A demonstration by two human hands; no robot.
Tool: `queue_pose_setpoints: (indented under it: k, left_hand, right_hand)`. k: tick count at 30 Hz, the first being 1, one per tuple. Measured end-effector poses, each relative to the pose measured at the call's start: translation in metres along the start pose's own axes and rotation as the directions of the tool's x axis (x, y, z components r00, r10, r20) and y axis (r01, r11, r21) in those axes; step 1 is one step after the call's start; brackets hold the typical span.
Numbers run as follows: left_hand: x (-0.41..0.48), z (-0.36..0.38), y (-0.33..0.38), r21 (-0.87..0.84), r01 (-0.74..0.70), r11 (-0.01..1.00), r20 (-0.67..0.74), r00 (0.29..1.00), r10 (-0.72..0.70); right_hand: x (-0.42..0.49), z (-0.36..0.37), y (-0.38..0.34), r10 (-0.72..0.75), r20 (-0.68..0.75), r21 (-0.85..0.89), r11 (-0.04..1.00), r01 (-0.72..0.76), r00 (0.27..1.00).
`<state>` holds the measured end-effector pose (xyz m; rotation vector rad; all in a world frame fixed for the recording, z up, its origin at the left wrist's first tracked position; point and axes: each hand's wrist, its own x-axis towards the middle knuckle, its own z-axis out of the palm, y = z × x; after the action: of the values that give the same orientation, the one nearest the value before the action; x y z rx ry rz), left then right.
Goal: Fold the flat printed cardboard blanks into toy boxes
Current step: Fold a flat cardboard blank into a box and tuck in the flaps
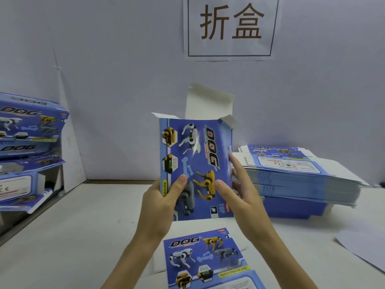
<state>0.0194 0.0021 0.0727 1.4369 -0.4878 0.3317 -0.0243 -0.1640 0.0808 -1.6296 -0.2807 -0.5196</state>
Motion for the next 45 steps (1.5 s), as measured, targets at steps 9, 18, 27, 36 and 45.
queue_pose_setpoints:
  k: [9, 18, 27, 36, 45]
  left_hand:
    - [-0.003, 0.002, 0.000, 0.009, -0.015, 1.000, -0.004, 1.000, 0.015]
    - [-0.004, -0.001, -0.003, 0.085, -0.069, 0.994, -0.012, 0.997, 0.070]
    - [0.015, -0.060, 0.021, 0.038, 0.236, 0.971, 0.440, 0.868, -0.228]
    - [0.107, -0.179, 0.081, -0.729, -0.292, 0.619, -0.471, 0.870, -0.144]
    - [0.032, -0.081, -0.052, 0.783, 0.173, 0.597, 0.293, 0.745, -0.600]
  right_hand:
    - [-0.001, 0.002, 0.000, -0.007, 0.019, -0.018, 1.000, 0.007, 1.000]
    - [-0.003, 0.006, 0.004, 0.023, 0.038, -0.043, 0.999, -0.022, 0.999]
    - [-0.002, 0.008, 0.001, 0.016, 0.114, 0.203, 0.978, -0.039, 0.993]
    - [-0.002, 0.025, 0.014, 0.107, 0.258, 0.124, 0.982, -0.143, 0.960]
    - [-0.013, 0.031, 0.036, 0.303, 0.352, -0.274, 0.938, -0.212, 0.885]
